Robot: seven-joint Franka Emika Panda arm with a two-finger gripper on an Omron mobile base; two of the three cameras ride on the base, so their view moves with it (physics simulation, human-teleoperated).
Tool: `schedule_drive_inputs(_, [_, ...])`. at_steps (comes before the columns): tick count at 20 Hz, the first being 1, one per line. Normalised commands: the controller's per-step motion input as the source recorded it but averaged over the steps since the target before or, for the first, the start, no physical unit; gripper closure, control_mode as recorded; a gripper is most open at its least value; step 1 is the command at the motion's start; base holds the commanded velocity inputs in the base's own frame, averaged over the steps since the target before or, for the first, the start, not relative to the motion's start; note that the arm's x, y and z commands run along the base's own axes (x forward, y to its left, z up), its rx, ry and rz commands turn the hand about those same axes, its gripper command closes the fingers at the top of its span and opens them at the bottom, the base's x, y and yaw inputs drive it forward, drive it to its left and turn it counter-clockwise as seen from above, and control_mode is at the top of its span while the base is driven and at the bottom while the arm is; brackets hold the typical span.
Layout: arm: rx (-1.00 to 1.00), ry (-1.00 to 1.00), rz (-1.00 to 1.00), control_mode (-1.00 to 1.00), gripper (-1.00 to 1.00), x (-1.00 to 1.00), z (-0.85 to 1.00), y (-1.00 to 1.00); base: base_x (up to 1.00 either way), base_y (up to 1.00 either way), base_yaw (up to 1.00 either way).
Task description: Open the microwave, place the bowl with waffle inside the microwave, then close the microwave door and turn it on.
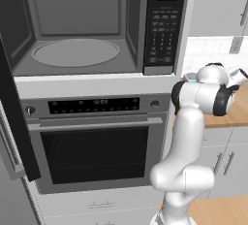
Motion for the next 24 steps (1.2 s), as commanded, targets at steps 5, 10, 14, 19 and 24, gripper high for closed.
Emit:
schedule_drive_inputs(5, [-0.08, 0.05, -0.12, -1.0, -1.0, 0.19, -0.25, 0.03, 0.0, 0.0, 0.0])
schedule_drive_inputs(10, [-0.09, 0.04, -0.09, -1.0, -1.0, 0.01, -0.31, 0.0, 0.0, 0.0, 0.0])
schedule_drive_inputs(14, [-0.07, 0.04, -0.04, -1.0, -1.0, 0.0, -0.33, 0.12, 0.0, 0.0, 0.0])
schedule_drive_inputs(19, [-0.01, 0.04, 0.0, -1.0, -1.0, 0.02, -0.26, 0.31, 0.0, 0.0, 0.0])
schedule_drive_inputs(24, [0.0, 0.01, 0.0, -1.0, 1.0, 0.0, -0.21, 0.38, 0.0, 0.0, 0.0])
